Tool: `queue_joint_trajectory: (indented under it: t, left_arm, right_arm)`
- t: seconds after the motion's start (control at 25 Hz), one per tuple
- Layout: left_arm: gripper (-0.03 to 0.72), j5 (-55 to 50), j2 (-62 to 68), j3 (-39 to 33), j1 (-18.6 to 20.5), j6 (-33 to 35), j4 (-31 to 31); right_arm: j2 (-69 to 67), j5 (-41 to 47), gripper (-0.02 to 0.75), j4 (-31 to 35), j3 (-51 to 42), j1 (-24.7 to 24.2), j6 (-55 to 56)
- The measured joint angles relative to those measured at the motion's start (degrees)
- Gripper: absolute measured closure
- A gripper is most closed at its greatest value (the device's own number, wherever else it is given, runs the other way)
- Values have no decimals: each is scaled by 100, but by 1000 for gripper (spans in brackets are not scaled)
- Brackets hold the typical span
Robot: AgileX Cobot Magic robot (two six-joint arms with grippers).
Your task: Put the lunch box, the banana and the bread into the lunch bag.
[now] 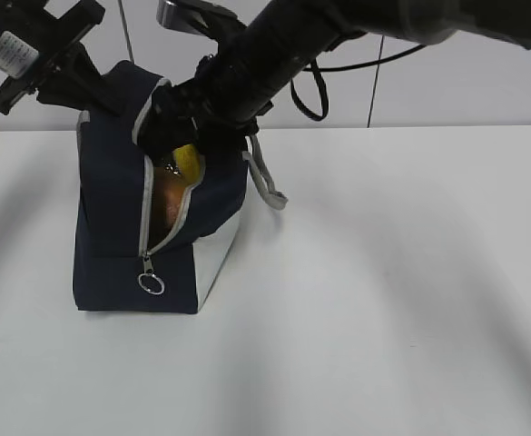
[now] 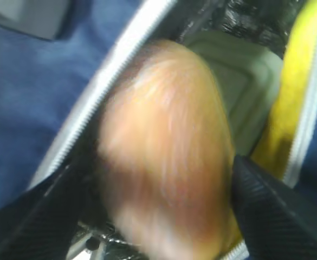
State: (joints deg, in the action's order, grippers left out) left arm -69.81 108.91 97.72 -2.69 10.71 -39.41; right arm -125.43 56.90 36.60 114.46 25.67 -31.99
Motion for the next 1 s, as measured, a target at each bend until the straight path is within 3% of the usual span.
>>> queue_joint_trajectory:
  t: [0.44, 0.72, 1.0]
  left_arm:
    - [691, 0, 0, 0, 0, 0, 0]
    - [691, 0, 0, 0, 0, 0, 0]
    - [691, 0, 0, 0, 0, 0, 0]
  right_arm:
    - [0, 1330, 199, -2094, 1292, -11, 863]
    - [0, 1433, 206, -2629, 1306, -106, 1966]
    - [-130, 1399, 283, -2286, 1326, -110, 2201]
